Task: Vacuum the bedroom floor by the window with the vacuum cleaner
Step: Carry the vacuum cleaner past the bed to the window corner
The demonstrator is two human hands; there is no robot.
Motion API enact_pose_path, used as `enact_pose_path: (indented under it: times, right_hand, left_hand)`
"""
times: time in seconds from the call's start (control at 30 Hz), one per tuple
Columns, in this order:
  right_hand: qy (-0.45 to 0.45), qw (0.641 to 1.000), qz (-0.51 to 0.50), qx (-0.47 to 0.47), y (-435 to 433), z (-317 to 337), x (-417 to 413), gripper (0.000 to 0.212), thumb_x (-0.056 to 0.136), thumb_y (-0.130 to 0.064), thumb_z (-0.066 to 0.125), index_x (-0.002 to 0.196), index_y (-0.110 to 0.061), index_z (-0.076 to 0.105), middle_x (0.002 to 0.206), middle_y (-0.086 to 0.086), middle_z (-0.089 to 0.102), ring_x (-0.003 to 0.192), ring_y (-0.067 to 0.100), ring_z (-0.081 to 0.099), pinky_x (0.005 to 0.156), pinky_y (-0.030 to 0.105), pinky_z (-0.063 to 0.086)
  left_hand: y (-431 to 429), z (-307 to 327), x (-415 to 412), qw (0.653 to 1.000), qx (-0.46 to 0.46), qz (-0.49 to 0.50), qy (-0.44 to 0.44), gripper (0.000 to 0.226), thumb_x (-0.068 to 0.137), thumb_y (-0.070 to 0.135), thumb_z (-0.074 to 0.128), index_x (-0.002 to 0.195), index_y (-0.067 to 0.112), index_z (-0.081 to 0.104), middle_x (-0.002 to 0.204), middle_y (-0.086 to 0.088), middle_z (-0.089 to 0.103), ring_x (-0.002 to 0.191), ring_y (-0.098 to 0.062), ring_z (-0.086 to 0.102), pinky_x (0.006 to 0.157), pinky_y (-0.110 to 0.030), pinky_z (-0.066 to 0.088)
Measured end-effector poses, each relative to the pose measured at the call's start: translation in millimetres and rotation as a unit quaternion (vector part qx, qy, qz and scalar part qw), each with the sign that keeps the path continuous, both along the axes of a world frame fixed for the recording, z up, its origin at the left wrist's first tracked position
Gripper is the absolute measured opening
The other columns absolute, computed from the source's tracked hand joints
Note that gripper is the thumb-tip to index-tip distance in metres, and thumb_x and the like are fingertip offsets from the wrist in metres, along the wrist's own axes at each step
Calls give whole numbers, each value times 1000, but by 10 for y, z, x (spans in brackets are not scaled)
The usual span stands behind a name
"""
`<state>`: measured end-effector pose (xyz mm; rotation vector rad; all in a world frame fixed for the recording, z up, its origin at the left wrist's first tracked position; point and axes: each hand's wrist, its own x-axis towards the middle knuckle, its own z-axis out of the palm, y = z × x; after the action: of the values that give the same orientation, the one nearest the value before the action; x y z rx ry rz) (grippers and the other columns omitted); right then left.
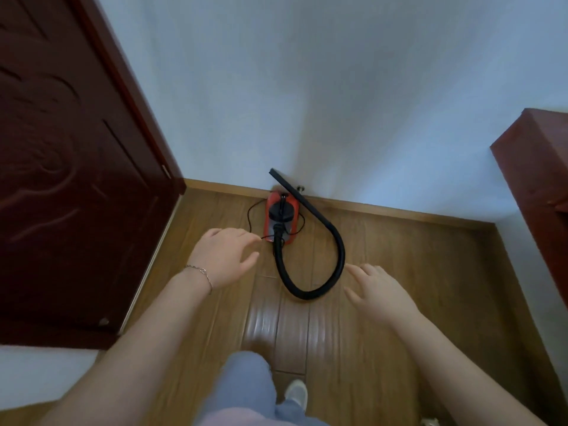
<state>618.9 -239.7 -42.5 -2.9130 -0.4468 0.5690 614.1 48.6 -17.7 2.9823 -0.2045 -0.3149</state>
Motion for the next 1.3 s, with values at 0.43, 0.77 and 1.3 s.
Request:
enact_pose_path:
  times: [0.43,0.77,1.3]
  right_hand:
    - [32,998,43,-42,825,-353,2282,56,97,-41,39,148,-23,28,145,-1,43,133,18,38,108,31,35]
    - [89,993,30,-71,1175,-1236,3512,53,98,-40,36,148,-21,30,143,2,46,131,21,40,106,35,38]
    - [67,995,-61,46,1049,-4821,4884,52,98,-38,42,146,-21,33,146,3,43,136,22,34,109,35,31]
  left_hand:
    - [619,-561,2133,998,-34,-5,47,38,95,41,39,131,32,48,133,13,53,126,-6,45,110,-34,30]
    - [833,-1424,3399,992,-89,25,82,36,95,37,40,129,29,51,131,7,56,120,-13,51,100,-34,40]
    - [263,-5204,4680,907,-307,266,111,40,92,32,53,129,16,52,126,0,57,115,-15,55,95,-29,44]
